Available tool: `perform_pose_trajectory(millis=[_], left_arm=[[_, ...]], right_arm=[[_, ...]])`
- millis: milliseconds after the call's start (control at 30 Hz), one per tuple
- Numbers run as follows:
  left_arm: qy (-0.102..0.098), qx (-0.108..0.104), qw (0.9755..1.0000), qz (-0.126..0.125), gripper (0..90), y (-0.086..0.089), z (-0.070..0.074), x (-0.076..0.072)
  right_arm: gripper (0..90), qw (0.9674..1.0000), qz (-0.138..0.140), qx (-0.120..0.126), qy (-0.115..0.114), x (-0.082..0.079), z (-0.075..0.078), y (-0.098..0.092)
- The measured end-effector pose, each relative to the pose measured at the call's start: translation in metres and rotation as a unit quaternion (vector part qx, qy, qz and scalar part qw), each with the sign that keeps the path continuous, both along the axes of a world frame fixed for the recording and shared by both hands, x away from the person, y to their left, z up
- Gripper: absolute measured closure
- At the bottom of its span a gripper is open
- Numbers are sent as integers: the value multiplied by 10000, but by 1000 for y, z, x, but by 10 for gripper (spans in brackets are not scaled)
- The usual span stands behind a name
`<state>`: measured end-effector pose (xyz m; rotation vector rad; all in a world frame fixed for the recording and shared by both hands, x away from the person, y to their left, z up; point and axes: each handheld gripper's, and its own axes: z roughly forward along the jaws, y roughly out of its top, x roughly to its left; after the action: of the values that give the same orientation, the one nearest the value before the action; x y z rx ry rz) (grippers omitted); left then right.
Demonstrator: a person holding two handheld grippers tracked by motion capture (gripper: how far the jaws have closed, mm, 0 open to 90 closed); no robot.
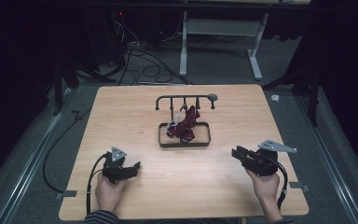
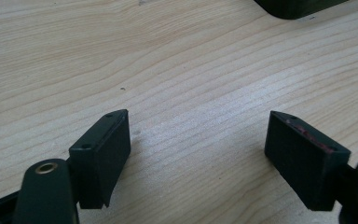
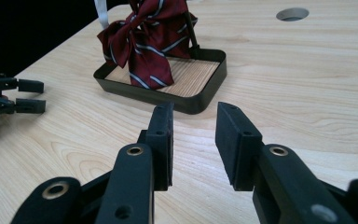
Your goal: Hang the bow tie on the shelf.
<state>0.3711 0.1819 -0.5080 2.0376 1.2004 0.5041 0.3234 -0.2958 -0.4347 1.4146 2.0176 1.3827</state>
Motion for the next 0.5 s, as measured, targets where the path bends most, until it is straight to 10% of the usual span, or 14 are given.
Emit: perform_pose_trajectory(millis=[500], left_arm=[[8, 0, 10000, -6, 229, 0, 0, 0]], right_arm=[[690, 9996, 1, -202, 217, 13, -24, 12]])
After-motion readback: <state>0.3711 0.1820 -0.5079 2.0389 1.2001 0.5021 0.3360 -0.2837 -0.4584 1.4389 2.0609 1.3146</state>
